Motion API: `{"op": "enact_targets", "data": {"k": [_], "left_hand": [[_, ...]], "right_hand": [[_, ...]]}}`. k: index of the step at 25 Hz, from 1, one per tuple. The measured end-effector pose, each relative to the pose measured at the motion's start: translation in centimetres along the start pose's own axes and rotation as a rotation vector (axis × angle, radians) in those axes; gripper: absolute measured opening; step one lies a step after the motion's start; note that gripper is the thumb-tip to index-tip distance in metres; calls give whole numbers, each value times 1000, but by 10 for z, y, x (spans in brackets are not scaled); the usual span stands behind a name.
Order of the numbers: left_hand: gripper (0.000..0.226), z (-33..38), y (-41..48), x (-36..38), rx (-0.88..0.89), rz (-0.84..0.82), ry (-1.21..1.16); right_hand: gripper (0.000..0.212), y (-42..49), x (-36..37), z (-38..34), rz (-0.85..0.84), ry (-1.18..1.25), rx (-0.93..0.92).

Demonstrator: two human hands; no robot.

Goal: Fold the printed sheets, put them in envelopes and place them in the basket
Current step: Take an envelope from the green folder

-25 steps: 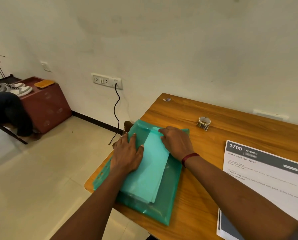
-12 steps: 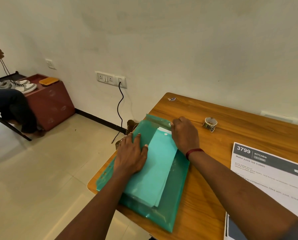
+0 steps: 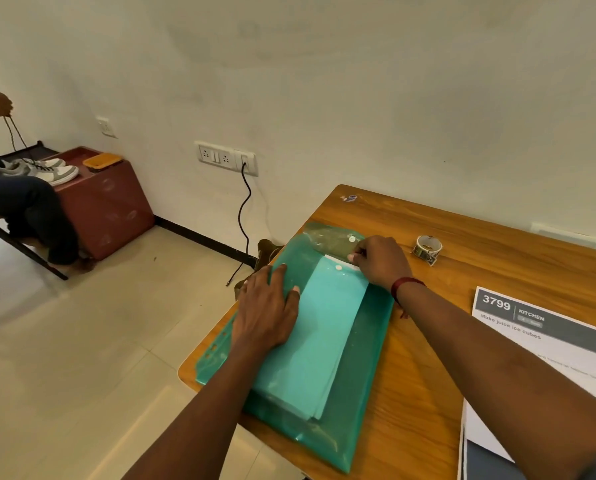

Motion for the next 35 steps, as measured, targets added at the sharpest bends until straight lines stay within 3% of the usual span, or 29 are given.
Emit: {"op": "enact_targets", "data": {"k": [6,11,15,22,32,35], "left_hand": [[54,0,-1,-2,23,60,-83],[52,-2,-2,-3,32,96,-158],[52,-2,-2,-4,41,105,-169],[54,-4,1,1,28,67,-95],[63,0,-1,0,-3,18,-40],[65,0,-2,-2,-20,2,-41]], "right_hand": [[14,14,-13,-9,-274,104,89],[20,13,-16,-13,-324,162,111],[23,8,-17,-12,-163,83,33],[7,-7,-28,-22,113,-72,-178],[19,-23,-77,-37,444,-206,-349],[33,-31,-91,-46,532,-291,-417]]}}
Point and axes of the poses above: each hand's wrist, its own y-axis towards the middle knuckle, its own x-axis out of the palm, z = x × y, the point moved 1 cm from there along y, towards the middle knuckle, and after that the axes turned 5 degrees about x, right-handed, at the moved point
